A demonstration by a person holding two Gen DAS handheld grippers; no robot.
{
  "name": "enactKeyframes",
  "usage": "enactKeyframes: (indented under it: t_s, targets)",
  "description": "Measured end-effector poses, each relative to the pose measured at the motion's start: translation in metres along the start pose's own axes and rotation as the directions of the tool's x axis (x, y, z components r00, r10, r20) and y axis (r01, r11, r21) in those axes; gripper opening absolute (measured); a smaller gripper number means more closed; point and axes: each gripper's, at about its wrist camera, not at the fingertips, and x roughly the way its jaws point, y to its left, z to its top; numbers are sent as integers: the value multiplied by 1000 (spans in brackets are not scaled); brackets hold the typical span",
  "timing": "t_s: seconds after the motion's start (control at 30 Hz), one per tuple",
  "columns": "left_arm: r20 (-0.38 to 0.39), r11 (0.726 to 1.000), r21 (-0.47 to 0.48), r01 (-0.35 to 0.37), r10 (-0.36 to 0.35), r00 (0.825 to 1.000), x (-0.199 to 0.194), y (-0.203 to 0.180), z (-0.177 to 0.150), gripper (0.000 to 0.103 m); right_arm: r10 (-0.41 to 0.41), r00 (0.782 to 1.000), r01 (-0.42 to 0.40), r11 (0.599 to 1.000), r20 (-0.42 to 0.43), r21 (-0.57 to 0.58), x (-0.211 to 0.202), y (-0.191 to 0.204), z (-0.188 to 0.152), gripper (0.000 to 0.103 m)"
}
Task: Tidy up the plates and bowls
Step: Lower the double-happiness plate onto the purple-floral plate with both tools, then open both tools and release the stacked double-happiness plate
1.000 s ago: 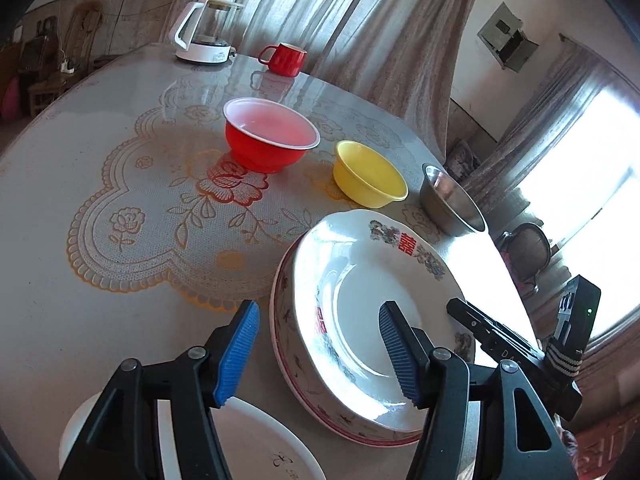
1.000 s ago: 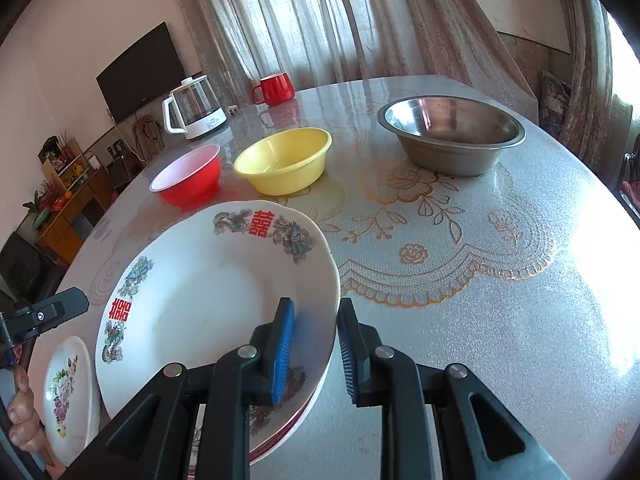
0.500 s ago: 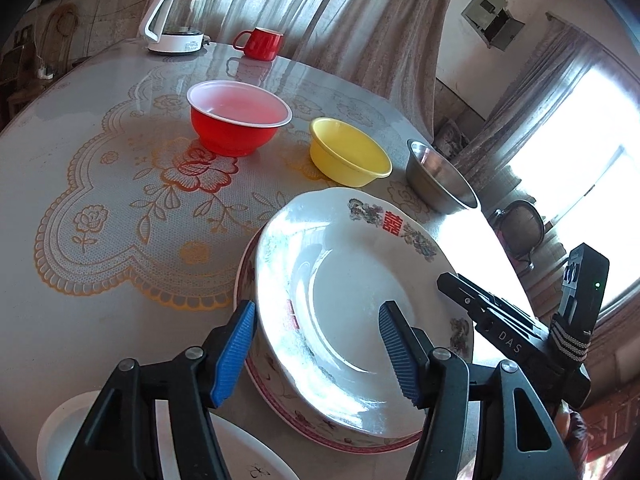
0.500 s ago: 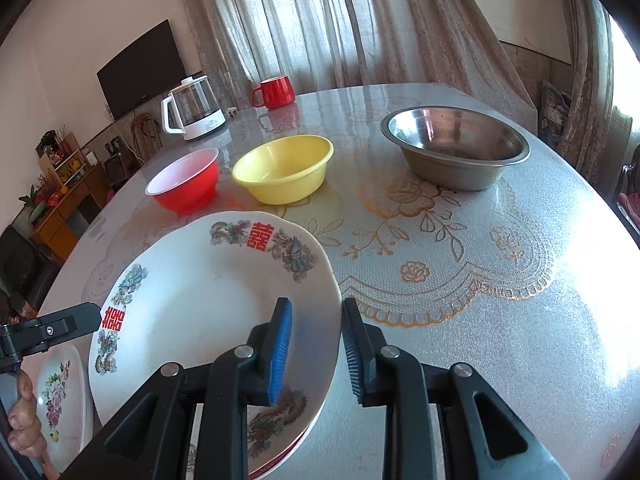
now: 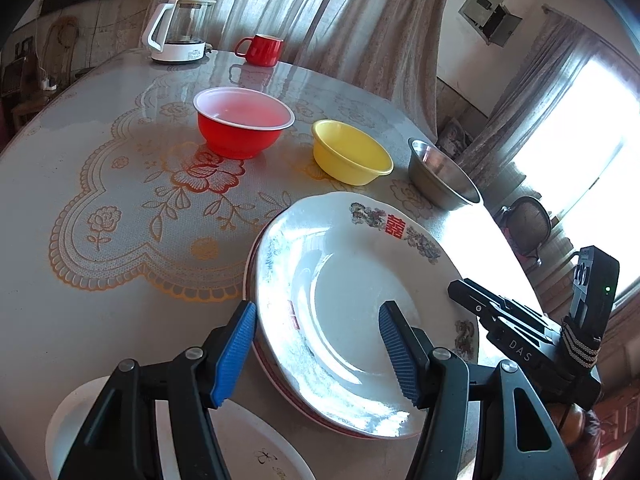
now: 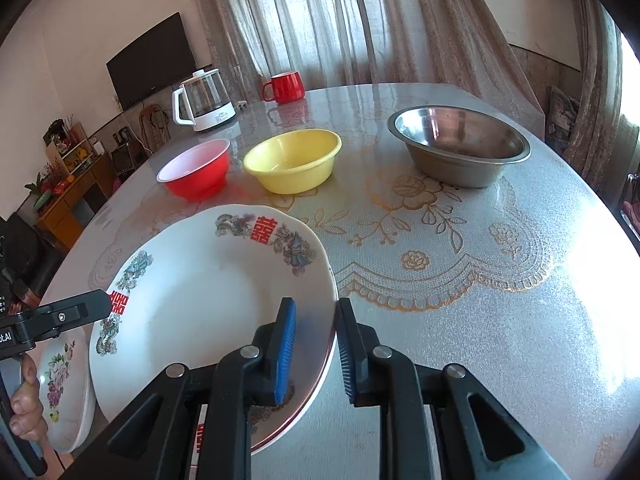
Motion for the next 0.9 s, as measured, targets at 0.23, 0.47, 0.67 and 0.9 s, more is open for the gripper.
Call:
enactKeyframes:
  t_s: [0.23, 0.47, 0.67, 0.9]
  targets:
    - [11, 1000, -26, -3, 3, 1000, -3, 3, -2, 67, -62, 998, 62, 995, 7, -75, 1, 14, -2, 20]
    - [65, 999, -13, -46, 47, 997, -16, 4, -5, 78, -53, 999, 53, 997, 9, -53, 0, 12, -4, 24]
    - [101, 996, -50, -67, 72, 992, -33, 15, -7, 88, -48, 999, 48, 999, 4, -4, -1, 9, -10, 35]
    - [106, 988, -119, -95, 108, 989, -49, 36, -16, 87, -86, 995, 84, 995, 41, 46, -17, 0, -13, 40]
